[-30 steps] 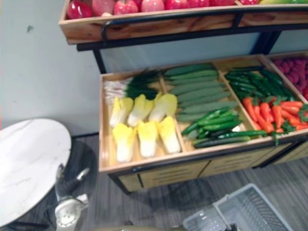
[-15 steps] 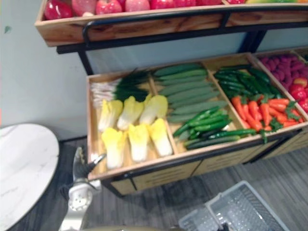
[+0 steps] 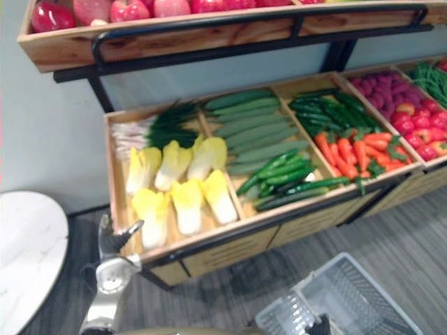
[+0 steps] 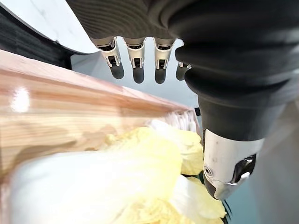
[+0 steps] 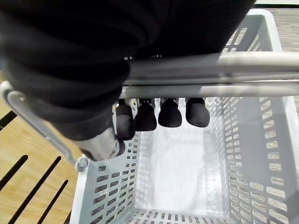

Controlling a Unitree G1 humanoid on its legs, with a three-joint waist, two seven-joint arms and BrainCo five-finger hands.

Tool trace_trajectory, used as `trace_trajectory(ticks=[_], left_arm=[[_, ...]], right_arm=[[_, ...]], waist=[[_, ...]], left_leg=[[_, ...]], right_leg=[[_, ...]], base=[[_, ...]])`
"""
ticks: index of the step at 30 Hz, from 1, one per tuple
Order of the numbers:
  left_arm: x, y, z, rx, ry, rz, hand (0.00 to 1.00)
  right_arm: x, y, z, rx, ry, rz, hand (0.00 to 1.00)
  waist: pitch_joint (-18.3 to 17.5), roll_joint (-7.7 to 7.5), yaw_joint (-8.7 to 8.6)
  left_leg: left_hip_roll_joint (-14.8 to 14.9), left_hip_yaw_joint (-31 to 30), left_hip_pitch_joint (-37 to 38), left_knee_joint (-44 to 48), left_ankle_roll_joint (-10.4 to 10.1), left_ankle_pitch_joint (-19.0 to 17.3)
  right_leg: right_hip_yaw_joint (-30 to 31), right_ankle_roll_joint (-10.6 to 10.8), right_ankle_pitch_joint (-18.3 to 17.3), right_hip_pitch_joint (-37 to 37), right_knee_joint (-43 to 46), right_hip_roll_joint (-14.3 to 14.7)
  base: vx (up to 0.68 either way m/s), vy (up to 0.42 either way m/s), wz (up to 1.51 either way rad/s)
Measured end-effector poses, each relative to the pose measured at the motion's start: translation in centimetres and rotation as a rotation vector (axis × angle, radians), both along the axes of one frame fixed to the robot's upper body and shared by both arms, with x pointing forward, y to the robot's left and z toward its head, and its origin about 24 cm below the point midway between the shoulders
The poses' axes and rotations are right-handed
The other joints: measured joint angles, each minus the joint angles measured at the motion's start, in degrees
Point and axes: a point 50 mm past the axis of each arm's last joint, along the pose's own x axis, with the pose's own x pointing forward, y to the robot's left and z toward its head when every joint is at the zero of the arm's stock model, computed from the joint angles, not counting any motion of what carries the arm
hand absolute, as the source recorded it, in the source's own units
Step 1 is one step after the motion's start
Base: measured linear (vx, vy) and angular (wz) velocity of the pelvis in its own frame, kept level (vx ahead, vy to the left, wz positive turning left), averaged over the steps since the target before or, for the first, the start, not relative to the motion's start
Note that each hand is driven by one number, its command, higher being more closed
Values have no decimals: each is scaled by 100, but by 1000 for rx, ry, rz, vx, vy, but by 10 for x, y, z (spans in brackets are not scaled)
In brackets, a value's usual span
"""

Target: Pick vegetable in the basket

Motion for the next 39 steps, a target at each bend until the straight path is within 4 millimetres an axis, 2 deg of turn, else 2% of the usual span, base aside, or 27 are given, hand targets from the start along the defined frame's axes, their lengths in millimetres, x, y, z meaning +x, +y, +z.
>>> trace_trajectory(ticks=[10,19,24,30,31,39], left_arm=[[-5,2,-12,20,68,2,0],[-4,8,-11,39,70,63,0],[-3,8,-14,43,79,76,0],[-4,8,-15,52,88,90,0],[-3,8,-14,56,83,96,0],[-2,3,-13,81,79,76,0]], right_arm=[[1,1,2,-10,-9,17,100],[8,2,3,-21,-27,40,100],[9,1,4,-29,-33,42,100],[11,-2,6,-41,-44,45,100],[12,-3,6,-43,-48,46,100],[13,-1,7,-51,-55,54,100]], waist=[[-15,34,-20],[-29,75,-21],[23,69,-31],[40,178,-42],[44,186,-34],[41,194,-30]], left_leg=[[-10,64,-136,1,2,1],[-3,89,-169,2,-22,-15],[19,174,-168,2,-40,-30],[36,283,-232,2,-64,-49],[49,283,-267,2,-61,-46],[87,302,-261,3,-64,-46]], right_leg=[[49,-12,16,-168,-6,-1],[108,-10,17,-228,-4,37],[176,-13,18,-284,7,42],[309,-14,19,-434,10,76],[310,-65,61,-466,-1,93],[313,-62,64,-467,-1,143]], base=[[3,-3,-3],[31,-12,-2],[-20,-12,-7],[-10,-19,-12],[15,-33,-5],[14,-17,-1]])
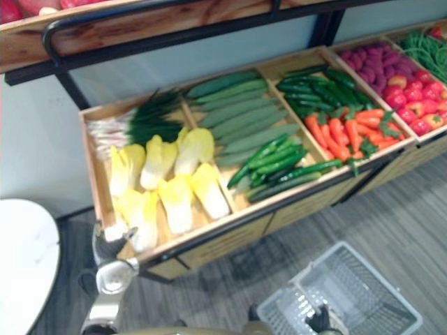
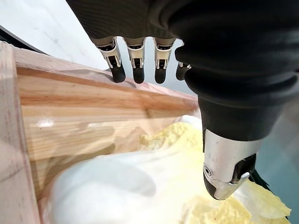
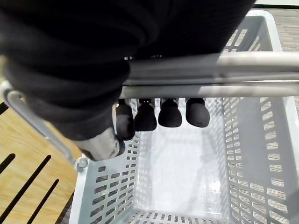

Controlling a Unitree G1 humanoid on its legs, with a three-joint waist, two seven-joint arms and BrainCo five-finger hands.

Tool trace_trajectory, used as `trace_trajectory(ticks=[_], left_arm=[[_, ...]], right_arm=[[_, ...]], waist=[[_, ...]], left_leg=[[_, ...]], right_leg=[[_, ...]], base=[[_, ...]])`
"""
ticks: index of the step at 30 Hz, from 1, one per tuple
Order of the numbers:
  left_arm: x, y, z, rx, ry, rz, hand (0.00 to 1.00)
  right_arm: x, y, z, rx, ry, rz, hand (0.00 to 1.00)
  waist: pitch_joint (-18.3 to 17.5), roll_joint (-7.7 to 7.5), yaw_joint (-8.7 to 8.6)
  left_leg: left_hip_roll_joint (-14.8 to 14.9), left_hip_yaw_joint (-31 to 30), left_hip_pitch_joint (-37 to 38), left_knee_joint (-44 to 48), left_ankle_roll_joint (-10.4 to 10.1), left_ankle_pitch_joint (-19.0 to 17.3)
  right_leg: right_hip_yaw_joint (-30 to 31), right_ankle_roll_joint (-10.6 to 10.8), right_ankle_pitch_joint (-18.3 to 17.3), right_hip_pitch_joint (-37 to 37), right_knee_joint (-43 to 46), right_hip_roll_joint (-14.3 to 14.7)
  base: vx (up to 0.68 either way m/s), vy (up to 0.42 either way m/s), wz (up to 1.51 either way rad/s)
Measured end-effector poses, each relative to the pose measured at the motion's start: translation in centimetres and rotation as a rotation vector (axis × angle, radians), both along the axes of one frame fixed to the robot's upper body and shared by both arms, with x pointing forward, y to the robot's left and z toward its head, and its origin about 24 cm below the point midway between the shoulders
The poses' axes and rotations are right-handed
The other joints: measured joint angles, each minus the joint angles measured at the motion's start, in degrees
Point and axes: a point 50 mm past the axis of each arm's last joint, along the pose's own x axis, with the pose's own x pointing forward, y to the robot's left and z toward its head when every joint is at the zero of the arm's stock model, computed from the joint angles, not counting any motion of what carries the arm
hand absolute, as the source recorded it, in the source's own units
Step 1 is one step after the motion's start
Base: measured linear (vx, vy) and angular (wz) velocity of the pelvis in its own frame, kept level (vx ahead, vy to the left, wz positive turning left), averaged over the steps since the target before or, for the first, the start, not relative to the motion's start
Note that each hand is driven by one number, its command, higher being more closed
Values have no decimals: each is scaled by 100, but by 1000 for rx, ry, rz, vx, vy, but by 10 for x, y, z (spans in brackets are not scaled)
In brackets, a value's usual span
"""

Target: Pick vegetable in the basket

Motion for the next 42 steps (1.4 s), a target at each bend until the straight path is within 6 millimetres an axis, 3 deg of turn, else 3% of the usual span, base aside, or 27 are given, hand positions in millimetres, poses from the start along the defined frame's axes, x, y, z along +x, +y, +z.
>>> trace_trajectory(ticks=[7,11,15,24,33,41,42], left_arm=[[2,-3,0,0,4,-45,0],[5,-14,-1,-13,9,-113,0],[8,-22,3,-25,-7,-150,0],[8,-22,2,-24,-3,-149,0],[9,-19,-12,-16,66,-123,0],[8,-3,-26,20,152,-52,0],[8,-1,-29,21,168,-40,100]], right_arm=[[1,1,0,-7,-5,9,100],[4,4,0,-6,-13,26,100],[5,5,0,-5,-18,27,100],[5,5,0,-8,-17,26,100],[5,4,0,-12,-19,24,100],[5,4,1,-29,-32,26,100],[5,4,1,-34,-34,25,100]], waist=[[3,-5,-9],[18,-29,-124],[68,-19,-131],[83,10,-135],[89,27,-139],[122,51,-138],[129,72,-137]], left_leg=[[-8,-10,17,0,0,-1],[1,-3,17,0,-5,-5],[17,75,51,0,-21,-17],[61,92,52,1,-35,-26],[59,153,15,1,-54,-39],[62,215,23,1,-81,-58],[62,220,31,1,-83,-58]], right_leg=[[-3,0,0,27,-1,-23],[2,0,0,27,-2,-14],[82,0,0,29,4,13],[105,0,0,16,8,66],[157,0,0,-64,15,66],[194,0,0,-81,12,95],[198,0,0,-78,12,95]], base=[[0,0,0],[0,0,0],[22,-21,-11],[3,-4,0],[-1,-7,-3],[7,-11,-2],[0,0,0]])
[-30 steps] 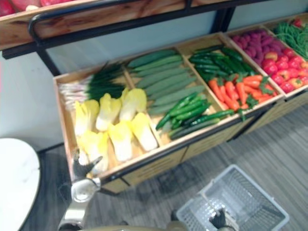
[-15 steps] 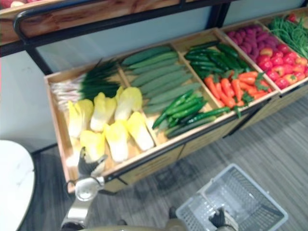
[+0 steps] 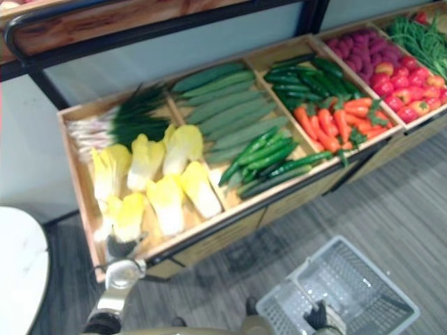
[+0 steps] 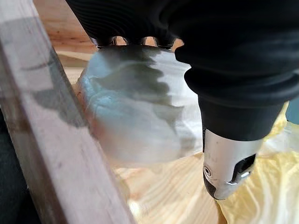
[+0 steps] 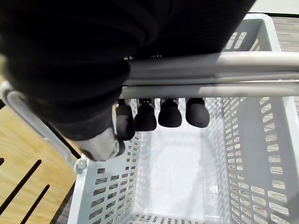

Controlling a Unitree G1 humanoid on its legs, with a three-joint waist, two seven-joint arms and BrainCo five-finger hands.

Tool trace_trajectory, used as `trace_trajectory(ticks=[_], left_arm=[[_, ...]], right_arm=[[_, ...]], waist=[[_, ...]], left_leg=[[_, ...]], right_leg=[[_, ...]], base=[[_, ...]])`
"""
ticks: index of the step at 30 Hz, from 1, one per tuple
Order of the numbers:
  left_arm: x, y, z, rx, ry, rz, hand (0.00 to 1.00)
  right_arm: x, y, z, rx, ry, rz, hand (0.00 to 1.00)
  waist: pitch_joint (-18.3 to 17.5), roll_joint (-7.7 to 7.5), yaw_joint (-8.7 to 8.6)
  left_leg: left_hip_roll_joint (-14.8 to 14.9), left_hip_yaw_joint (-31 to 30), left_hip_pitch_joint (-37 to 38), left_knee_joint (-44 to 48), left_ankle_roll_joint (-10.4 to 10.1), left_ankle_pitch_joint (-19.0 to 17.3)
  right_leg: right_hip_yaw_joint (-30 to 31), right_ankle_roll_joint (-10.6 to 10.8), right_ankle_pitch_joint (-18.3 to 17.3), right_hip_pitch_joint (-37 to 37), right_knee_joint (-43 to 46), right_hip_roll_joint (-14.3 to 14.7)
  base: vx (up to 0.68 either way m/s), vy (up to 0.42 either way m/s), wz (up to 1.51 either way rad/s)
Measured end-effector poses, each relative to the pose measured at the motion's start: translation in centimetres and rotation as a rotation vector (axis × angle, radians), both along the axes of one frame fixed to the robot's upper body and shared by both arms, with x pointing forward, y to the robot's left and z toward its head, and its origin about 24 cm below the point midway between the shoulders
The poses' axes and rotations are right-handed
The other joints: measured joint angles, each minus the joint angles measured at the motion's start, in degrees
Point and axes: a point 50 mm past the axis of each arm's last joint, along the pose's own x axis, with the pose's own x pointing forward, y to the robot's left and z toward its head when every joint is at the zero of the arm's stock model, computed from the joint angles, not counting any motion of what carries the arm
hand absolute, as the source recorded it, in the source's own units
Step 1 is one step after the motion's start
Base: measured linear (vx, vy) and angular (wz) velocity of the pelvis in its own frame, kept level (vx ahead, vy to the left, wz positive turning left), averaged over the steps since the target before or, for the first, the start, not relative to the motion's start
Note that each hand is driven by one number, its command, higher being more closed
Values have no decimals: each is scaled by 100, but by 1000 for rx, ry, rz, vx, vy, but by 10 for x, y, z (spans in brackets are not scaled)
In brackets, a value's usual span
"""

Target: Pick vegetable in the basket

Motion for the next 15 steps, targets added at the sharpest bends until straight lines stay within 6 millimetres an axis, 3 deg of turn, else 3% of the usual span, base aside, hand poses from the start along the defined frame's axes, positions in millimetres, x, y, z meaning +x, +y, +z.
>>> trace_trajectory(ticks=[4,15], left_arm=[[-1,3,-6,5,33,21,100],[-1,17,-14,-27,85,69,100]], right_arm=[[0,-1,0,-10,2,9,100],[-3,2,-3,-5,28,33,100]], waist=[[19,61,1],[21,46,-3]], left_leg=[[29,49,73,-1,-20,-14],[32,152,212,-2,-60,-48]], right_leg=[[51,0,0,20,-2,28],[123,15,18,143,-82,48]], base=[[-14,-27,-7],[5,-16,-4]])
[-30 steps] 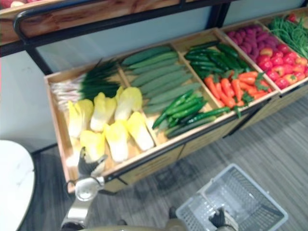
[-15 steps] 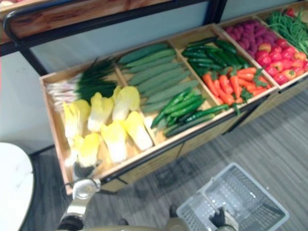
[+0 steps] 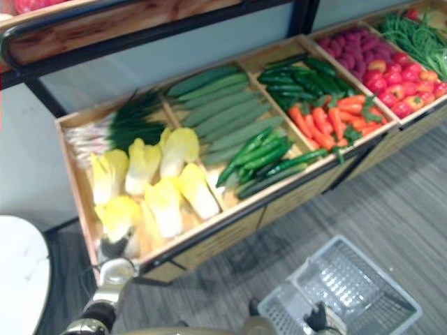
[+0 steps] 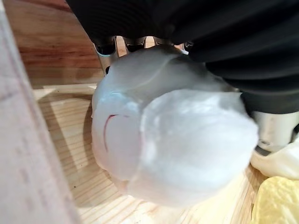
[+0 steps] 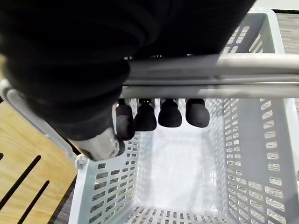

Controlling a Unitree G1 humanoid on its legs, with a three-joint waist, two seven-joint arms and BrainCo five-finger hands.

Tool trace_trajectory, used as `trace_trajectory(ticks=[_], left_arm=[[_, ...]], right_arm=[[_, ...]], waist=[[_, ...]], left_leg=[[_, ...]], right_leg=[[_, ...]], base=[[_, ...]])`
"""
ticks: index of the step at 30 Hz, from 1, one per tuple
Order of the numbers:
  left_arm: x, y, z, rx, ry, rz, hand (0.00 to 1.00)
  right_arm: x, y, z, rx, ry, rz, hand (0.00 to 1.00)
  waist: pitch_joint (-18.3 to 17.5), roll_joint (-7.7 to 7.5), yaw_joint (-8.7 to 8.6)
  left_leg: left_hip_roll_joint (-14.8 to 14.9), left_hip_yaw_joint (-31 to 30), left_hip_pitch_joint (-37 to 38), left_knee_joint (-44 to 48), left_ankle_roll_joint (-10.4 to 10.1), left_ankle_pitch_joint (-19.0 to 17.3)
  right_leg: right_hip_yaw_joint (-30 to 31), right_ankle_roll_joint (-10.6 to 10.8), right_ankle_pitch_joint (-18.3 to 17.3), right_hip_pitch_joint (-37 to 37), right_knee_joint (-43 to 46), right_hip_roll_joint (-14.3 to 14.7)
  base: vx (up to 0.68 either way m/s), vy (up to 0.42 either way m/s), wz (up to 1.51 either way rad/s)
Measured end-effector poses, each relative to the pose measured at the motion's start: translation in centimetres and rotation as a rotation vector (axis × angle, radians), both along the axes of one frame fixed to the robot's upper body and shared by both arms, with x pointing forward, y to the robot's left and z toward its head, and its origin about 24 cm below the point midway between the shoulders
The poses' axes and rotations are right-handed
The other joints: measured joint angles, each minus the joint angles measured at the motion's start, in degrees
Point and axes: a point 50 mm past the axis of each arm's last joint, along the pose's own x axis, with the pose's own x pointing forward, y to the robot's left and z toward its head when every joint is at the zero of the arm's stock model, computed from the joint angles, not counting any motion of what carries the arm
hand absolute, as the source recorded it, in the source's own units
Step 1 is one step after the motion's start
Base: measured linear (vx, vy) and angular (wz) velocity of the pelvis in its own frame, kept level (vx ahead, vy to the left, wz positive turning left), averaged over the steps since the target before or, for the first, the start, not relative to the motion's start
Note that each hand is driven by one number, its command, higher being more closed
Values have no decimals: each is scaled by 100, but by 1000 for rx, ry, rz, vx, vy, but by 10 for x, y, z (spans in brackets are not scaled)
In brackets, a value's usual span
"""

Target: Pick vegetable in the basket

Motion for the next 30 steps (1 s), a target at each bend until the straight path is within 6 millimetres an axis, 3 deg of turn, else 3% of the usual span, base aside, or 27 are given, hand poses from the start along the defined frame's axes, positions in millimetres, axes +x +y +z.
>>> trace_trajectory(ticks=[8,17,30], left_arm=[[1,3,-3,-55,9,24,100],[1,-9,-3,-160,-23,-42,100],[-2,-35,19,-233,-155,-226,100]], right_arm=[[-2,3,-3,9,37,19,100],[-2,2,-4,3,63,7,100],[3,0,-3,15,54,-21,100]], waist=[[24,-70,-5],[25,-88,11],[5,-57,16]], left_leg=[[9,-42,88,0,-3,-2],[-39,-247,64,0,0,0],[-47,-472,-43,1,55,47]], right_leg=[[-63,10,36,166,-98,5],[-259,15,36,268,-143,-65],[-563,20,31,287,-86,-96]], base=[[1,-23,2],[-11,-21,12],[-6,-25,8]])
